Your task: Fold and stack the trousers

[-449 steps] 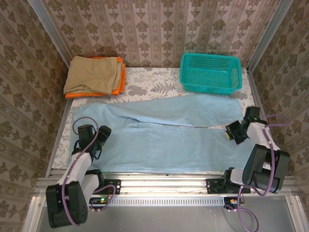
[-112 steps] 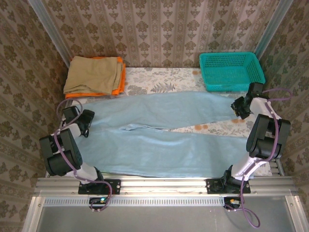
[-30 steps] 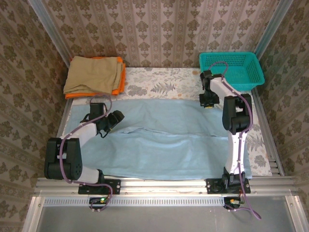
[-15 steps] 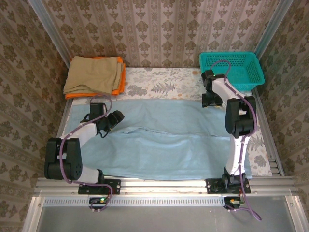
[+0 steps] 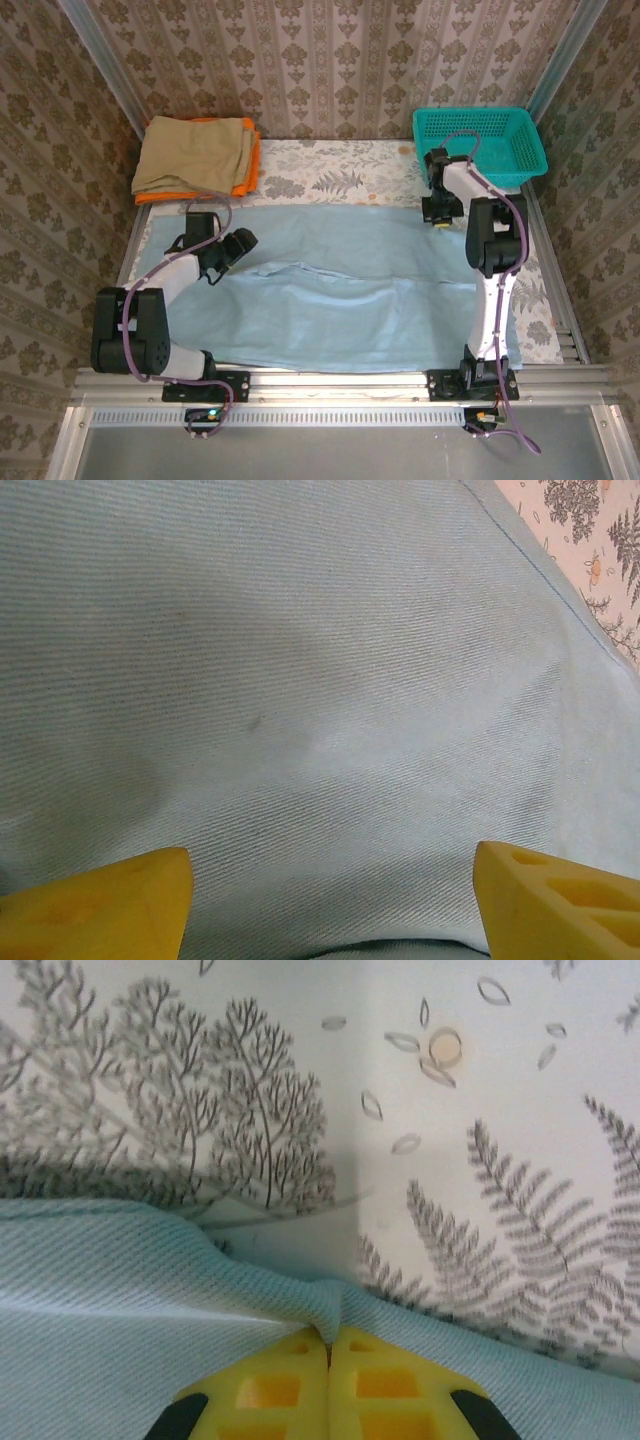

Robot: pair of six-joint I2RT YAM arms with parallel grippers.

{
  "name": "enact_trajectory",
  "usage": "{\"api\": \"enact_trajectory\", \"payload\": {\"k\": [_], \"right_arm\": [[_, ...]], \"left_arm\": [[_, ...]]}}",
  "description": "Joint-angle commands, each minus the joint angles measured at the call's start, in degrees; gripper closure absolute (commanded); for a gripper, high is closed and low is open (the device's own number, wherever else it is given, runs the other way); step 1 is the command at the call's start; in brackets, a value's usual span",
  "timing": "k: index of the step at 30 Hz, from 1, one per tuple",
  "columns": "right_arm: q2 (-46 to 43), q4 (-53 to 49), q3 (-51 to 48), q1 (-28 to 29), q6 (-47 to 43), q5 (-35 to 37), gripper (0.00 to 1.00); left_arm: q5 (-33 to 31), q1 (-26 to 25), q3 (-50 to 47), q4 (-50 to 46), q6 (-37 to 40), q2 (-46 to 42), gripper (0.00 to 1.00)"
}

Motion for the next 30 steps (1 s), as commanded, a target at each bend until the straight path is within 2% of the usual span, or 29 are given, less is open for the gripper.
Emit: {"api": "enact_trajectory", "payload": {"k": [1, 4, 8, 12, 13, 14, 15, 17, 20, 22, 24, 27, 29, 30], "right_arm": [[-8.40, 0.01, -5.07, 2.91, 5.01, 3.21, 1.00], [-15.37, 1.54, -15.21, 7.70, 11.90, 9.97, 1.00], [-23.50, 4.03, -31.92, 16.47, 22.57, 11.40, 1.00], [-27.85, 4.02, -42.59, 29.48, 33.73, 5.88, 0.88], [-27.99, 4.82, -44.02, 31.81, 35.34, 2.84, 0.79], [-27.80, 4.63, -44.62, 33.32, 37.43, 1.33, 0.67], [-27.72, 5.13, -45.40, 35.07, 39.03, -0.63, 0.62], [-28.13, 4.31, -44.93, 38.65, 41.45, -1.32, 0.57], [-30.35, 0.07, -40.67, 42.97, 43.06, -0.46, 0.57], [-32.57, -4.85, -35.87, 45.00, 42.95, 2.62, 0.56], [-34.88, -8.54, -32.18, 45.31, 43.39, 6.47, 0.58], [-38.38, -7.79, -29.98, 45.31, 43.32, 6.79, 0.70], [-38.98, -7.14, -27.60, 44.59, 40.45, 7.21, 0.67], [-38.35, -7.96, -26.12, 42.18, 39.17, 8.46, 0.64]], "left_arm": [[0.78, 0.40, 1.95, -1.05, 1.25, -1.39, 0.26], [0.67, 0.37, 1.54, -0.84, 1.15, -2.18, 0.26], [0.67, 0.37, 0.18, 0.22, 0.76, -3.20, 0.26], [0.92, 0.31, -1.36, 0.68, 0.64, -3.87, 0.27], [1.01, 0.27, -1.76, 0.94, 0.71, -3.96, 0.27], [1.14, 0.26, -2.04, 1.14, 0.60, -4.01, 0.27], [1.27, 0.25, -2.18, 1.00, 0.45, -4.04, 0.26], [1.45, 0.25, -2.42, 0.89, 0.48, -4.43, 0.26], [1.23, 0.42, -2.89, 0.56, 0.56, -5.55, 0.26], [0.93, 0.55, -2.97, 0.11, 0.79, -6.30, 0.25], [0.92, 0.68, -3.10, 0.00, 0.75, -6.89, 0.25], [0.91, 0.73, -3.15, 0.25, 0.45, -7.21, 0.25], [0.86, 0.82, -3.14, 0.37, 0.46, -7.06, 0.25], [0.73, 0.78, -3.27, 0.72, 0.41, -6.90, 0.25]]}}
